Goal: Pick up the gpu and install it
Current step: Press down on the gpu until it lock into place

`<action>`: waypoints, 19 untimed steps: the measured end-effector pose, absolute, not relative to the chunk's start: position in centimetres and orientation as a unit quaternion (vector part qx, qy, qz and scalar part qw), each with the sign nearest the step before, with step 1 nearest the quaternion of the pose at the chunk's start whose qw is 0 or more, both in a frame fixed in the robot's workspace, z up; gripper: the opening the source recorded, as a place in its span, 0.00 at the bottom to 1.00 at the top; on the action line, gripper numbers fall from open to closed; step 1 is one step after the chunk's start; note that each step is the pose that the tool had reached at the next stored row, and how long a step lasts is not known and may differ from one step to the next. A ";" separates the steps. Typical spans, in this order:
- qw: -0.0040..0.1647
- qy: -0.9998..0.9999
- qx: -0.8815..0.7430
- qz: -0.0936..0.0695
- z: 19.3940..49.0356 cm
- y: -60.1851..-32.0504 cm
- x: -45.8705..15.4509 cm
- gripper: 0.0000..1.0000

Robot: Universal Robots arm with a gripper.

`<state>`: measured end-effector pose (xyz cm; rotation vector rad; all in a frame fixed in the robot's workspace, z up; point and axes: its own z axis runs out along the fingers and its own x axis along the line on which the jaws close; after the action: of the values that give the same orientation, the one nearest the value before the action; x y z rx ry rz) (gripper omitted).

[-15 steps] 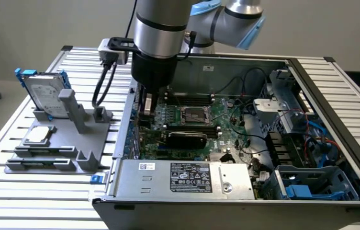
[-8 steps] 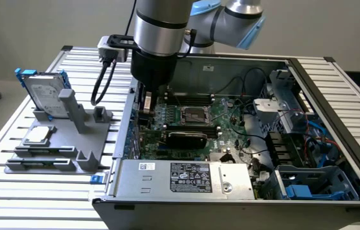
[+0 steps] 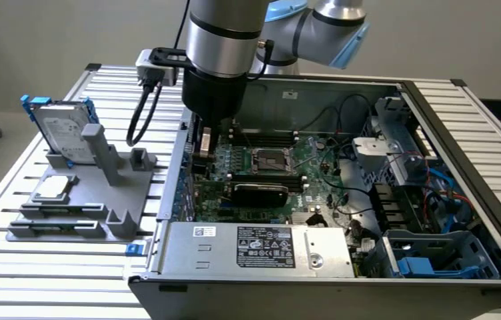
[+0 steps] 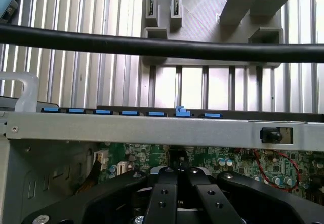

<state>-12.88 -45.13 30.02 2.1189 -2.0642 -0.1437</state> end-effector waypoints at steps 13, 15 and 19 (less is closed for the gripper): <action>0.089 -0.691 0.715 -0.047 29.8 -45.0 -12.9 0.11; 0.089 -0.691 0.715 -0.047 29.7 -45.0 -12.9 0.11; 0.089 -0.691 0.715 -0.047 29.5 -44.9 -12.9 0.11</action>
<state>-12.93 -44.95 29.54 2.1286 -2.0570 -0.1396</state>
